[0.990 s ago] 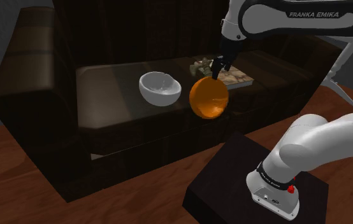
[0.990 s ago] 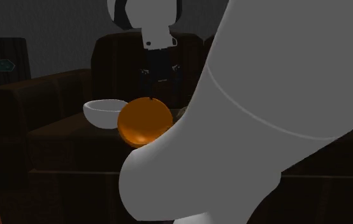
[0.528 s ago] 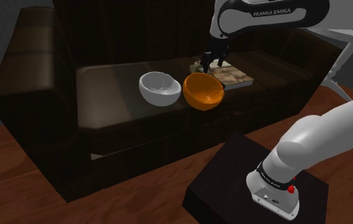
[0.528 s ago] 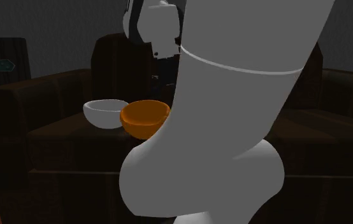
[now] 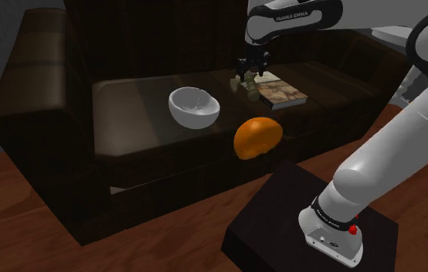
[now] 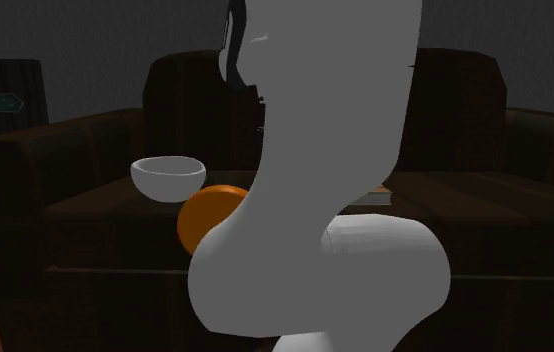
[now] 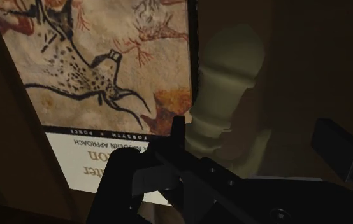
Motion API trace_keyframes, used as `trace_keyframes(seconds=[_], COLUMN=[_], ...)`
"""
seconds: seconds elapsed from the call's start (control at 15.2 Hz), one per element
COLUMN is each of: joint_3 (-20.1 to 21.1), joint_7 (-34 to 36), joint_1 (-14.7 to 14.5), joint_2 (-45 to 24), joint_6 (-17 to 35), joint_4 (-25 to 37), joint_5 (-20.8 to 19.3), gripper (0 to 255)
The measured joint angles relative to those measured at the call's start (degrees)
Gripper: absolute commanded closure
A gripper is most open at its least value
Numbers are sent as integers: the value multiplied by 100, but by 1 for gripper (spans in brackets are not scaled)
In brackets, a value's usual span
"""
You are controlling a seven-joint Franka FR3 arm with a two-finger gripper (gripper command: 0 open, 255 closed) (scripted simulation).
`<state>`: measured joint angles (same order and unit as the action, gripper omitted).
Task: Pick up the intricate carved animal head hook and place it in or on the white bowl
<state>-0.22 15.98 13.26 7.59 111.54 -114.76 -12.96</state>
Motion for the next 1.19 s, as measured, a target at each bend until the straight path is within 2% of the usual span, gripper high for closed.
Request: trace_keyframes(seconds=[0.26, 0.73, 1.12, 1.19], joint_3=[-129, -195, -201, -201], joint_7=[258, 313, 318, 318], joint_1=[153, 219, 224, 224], joint_2=[-598, -793, -808, -808], joint_6=[48, 504, 560, 560], joint_4=[528, 273, 235, 235], joint_5=[-93, -143, -148, -148], gripper=[0, 0, 0, 255])
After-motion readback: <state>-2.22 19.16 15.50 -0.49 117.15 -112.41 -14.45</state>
